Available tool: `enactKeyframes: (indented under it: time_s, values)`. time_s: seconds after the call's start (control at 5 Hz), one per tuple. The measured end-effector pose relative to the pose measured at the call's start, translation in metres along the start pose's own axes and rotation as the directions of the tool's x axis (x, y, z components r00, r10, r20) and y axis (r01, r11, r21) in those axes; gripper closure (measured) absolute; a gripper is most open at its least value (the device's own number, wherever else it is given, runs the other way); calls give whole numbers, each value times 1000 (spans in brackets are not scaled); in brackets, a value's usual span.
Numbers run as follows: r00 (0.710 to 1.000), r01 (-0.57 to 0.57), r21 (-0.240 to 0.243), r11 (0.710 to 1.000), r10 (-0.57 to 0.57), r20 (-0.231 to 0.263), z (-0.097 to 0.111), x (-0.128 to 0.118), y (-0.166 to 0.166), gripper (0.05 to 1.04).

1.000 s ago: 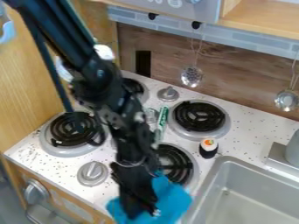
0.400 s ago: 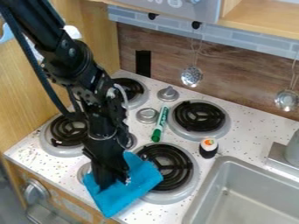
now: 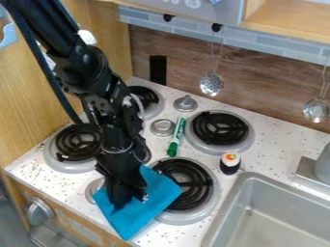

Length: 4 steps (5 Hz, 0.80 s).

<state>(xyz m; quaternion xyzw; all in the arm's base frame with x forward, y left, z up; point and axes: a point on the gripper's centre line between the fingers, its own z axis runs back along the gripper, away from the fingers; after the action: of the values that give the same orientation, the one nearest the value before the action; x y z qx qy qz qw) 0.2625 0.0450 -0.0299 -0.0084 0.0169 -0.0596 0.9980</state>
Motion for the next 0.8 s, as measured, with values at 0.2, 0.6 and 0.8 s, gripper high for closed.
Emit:
enactKeyframes:
  time_s: [0.2, 0.6, 0.8]
  values:
    - [998, 54, -20, 998, -54, -38, -10, 1, -25, 1011]
    - [991, 121, -50, 991, -123, -44, -12, 5, -65, 1011]
    - [985, 167, -57, 984, -169, -40, -11, 9, -87, 1011]
